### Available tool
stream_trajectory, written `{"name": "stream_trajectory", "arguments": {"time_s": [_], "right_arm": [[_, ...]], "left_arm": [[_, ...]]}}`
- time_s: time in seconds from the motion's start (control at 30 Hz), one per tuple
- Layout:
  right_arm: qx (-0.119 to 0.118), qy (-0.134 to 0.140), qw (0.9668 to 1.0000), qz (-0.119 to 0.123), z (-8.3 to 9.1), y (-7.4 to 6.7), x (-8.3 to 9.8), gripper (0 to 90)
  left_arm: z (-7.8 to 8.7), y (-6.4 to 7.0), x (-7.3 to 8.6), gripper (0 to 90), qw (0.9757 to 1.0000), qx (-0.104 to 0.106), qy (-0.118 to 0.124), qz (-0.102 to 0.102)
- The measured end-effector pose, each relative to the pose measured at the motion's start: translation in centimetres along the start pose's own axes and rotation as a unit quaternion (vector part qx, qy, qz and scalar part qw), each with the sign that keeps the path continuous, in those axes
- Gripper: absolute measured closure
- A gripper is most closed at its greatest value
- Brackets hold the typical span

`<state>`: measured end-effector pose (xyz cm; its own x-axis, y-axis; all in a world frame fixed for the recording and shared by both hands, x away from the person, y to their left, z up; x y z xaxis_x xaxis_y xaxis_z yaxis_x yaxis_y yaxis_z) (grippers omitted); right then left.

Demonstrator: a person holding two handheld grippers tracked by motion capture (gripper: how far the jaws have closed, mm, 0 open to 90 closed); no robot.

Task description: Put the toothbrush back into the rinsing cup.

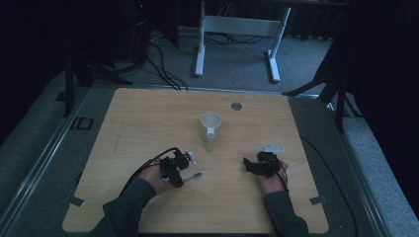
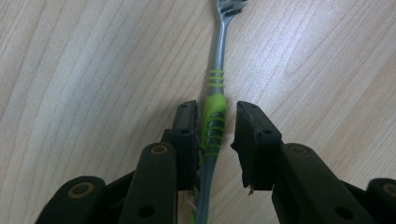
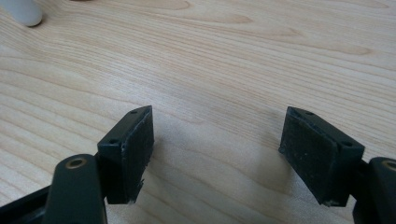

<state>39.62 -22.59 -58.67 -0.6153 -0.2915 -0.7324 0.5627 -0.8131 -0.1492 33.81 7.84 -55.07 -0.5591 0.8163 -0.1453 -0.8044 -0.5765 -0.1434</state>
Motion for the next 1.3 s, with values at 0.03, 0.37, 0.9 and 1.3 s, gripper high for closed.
{"name": "stream_trajectory", "arguments": {"time_s": [0.03,0.37,0.9,1.3], "right_arm": [[0.0,0.0,1.0,0.0,0.0,0.01,0.0,25.6],[0.0,0.0,1.0,0.0,0.0,0.0,0.0,25.6],[0.0,0.0,1.0,0.001,0.0,0.0,0.0,25.6],[-0.001,0.0,1.0,0.001,-0.01,0.0,-0.01,25.6]], "left_arm": [[-0.1,0.0,0.02,70.7,1.0,0.0,-0.002,0.0],[-0.51,-0.01,0.14,72.7,0.9999,-0.002,-0.012,-0.003],[-0.58,0.11,0.11,77.7,0.9997,-0.01,-0.018,-0.013],[-0.04,-0.27,0.33,79.5,0.9998,-0.015,-0.006,-0.012]]}}
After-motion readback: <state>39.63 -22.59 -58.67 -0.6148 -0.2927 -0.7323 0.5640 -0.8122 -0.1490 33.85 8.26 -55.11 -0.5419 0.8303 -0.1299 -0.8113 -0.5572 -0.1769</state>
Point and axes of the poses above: each handheld gripper's, and its own axes: z roughly backward along the jaws, x roughly out of its underside, y roughly to its right, the point moved 4 cm from there along -z, roughly forward along the jaws, and after that the axes turned 13 degrees about -x, right-handed, at the moved point
